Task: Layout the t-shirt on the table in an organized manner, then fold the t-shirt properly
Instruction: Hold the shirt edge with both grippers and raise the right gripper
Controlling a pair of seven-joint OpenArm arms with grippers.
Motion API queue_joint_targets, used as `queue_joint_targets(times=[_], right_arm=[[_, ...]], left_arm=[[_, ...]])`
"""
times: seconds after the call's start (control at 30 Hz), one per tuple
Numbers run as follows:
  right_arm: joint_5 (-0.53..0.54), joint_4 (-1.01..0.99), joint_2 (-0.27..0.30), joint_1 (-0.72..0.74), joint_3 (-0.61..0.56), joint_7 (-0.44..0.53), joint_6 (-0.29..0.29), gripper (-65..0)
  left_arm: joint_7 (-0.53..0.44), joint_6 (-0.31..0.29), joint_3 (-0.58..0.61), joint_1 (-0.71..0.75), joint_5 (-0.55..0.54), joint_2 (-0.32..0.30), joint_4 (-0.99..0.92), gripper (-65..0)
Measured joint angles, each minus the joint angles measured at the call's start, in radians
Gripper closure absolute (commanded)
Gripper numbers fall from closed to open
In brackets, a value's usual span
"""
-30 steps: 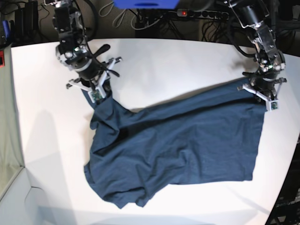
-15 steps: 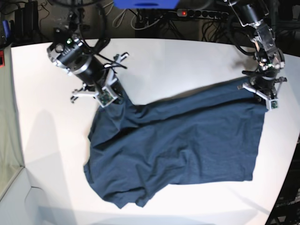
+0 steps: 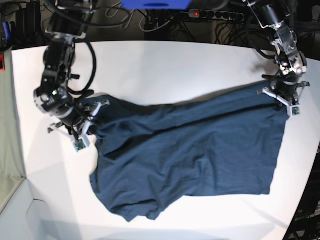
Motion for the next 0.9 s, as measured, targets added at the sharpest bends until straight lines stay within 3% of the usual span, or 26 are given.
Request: queue_joint_targets(times=[0.17, 0.33, 0.57, 0.77, 0.9], right_arm=[[-0.007, -0.124, 0.037, 0.054, 0.008, 0.0, -0.015, -19.7], [-0.01, -0.036, 0.059, 0.048, 0.008, -0.005, -0.021, -30.2], [0.003, 0.179, 0.044, -0.145, 0.007, -0.007, -0.026, -31.3], [0.001, 0.165, -0.057, -0.224, -0.001, 0.004, -0.026, -31.4], [0.001, 0.112, -0.074, -0.229, -0.045, 0.003, -0.026, -31.1]], left_arm=[[0.003, 0.0, 0.001, 0.0, 0.0, 0.001, 0.0, -4.0], [0.006, 0.0, 0.001, -0.003, 0.0, 0.001, 0.0, -4.0], [0.007, 0.0, 0.002, -0.002, 0.0, 0.002, 0.0, -4.0], [0.003, 0.001, 0.001, -0.006, 0.0, 0.008, 0.0, -4.0], [0.001, 0.001, 0.001, -0.005, 0.0, 0.008, 0.0, -4.0]])
